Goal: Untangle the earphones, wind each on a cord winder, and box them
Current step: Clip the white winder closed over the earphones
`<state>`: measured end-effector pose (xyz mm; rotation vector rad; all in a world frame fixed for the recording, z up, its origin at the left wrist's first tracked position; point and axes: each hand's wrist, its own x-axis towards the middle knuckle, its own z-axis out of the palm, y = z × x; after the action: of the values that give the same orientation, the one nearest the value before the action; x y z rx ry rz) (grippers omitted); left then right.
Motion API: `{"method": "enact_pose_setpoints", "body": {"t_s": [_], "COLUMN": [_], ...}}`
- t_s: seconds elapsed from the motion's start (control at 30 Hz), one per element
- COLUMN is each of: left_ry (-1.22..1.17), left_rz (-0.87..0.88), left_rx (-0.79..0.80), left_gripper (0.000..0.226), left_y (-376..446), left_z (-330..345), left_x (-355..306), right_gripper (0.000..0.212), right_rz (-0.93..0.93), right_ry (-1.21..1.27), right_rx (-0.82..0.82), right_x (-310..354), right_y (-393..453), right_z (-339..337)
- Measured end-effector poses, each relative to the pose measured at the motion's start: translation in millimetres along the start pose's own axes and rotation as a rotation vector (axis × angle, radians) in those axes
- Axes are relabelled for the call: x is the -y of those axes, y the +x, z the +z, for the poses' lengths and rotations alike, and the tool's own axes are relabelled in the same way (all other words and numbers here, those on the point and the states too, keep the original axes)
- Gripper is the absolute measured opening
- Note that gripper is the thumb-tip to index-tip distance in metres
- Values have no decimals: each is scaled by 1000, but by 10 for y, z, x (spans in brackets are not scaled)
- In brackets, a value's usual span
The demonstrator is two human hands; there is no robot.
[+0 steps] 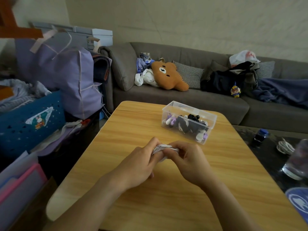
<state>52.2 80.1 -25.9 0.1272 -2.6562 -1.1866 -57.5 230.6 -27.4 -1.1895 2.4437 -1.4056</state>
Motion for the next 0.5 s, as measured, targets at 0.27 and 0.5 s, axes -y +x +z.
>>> {"method": "enact_pose_setpoints", "body": {"t_s": [0.27, 0.5], "left_ry": [-69, -97], "left_rz": [48, -12], "left_rx": [-132, -131], "left_gripper": [16, 19], "left_y": [30, 35], "left_z": [59, 16], "left_x": [-29, 22], "right_gripper": [15, 14], "right_rz": [69, 124], "right_ry": [552, 693], "right_rx": [-72, -136], "right_x": [97, 129], "right_y": [-17, -22], "right_z": [51, 234]}}
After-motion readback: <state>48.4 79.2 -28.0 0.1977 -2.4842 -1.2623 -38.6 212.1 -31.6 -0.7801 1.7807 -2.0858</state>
